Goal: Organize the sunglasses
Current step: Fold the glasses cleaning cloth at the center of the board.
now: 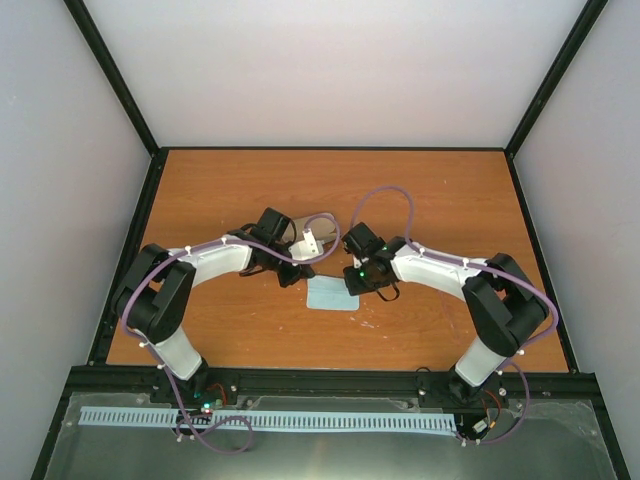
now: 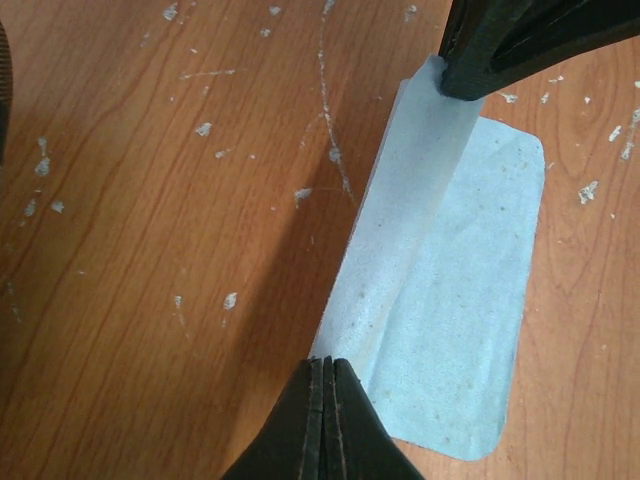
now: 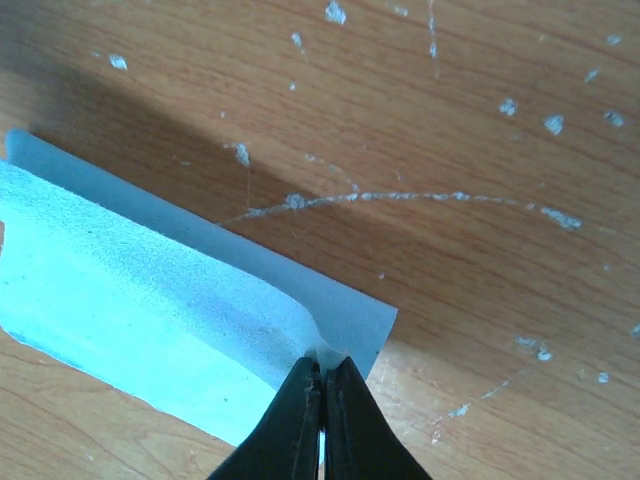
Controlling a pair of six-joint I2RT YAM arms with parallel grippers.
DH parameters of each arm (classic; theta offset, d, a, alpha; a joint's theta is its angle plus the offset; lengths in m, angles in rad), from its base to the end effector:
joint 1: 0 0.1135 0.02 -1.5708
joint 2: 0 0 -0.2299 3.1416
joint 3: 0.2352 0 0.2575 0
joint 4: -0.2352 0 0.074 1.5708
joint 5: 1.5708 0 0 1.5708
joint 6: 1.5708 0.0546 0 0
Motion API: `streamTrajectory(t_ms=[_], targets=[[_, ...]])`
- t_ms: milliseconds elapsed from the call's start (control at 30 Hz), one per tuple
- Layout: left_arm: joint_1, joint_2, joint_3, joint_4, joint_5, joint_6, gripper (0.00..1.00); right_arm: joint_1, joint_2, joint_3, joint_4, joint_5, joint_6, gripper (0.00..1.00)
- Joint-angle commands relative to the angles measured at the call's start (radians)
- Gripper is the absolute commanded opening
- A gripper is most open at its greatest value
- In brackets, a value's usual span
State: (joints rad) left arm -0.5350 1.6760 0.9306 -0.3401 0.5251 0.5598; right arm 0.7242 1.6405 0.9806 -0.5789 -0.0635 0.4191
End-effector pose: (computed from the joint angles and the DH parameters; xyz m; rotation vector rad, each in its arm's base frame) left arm 0.2660 -0.1895 0.1091 1.4848 2.1072 -0.6833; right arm 0.2318 0.2096 0.1153 -0.4523 2.8415 0.3377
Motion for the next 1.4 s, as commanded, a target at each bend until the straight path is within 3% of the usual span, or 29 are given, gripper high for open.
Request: streamTrajectory(t_ms=[0, 400, 900, 1367], targets=[[-0.011, -0.036, -0.005, -0.029, 0.040, 0.004, 0.01, 0.016, -0.021, -0.027, 0.024, -0.005, 0.021, 0.03], [-0.011, -0.035, -0.012, -0.059, 0.087, 0.008, 0.01, 0.033, -0.033, -0.072, 0.044, -0.021, 0.033, 0.03], [-0.011, -0.013, -0.013, -0.039, 0.049, 0.001, 0.01, 0.058, -0.069, -0.125, 0.067, -0.032, 0.012, 0.03], [-0.021, 0.019, -0.005, -0.059, 0.086, 0.044, 0.07, 0.068, -0.088, -0.174, 0.086, -0.031, -0.013, 0.17]])
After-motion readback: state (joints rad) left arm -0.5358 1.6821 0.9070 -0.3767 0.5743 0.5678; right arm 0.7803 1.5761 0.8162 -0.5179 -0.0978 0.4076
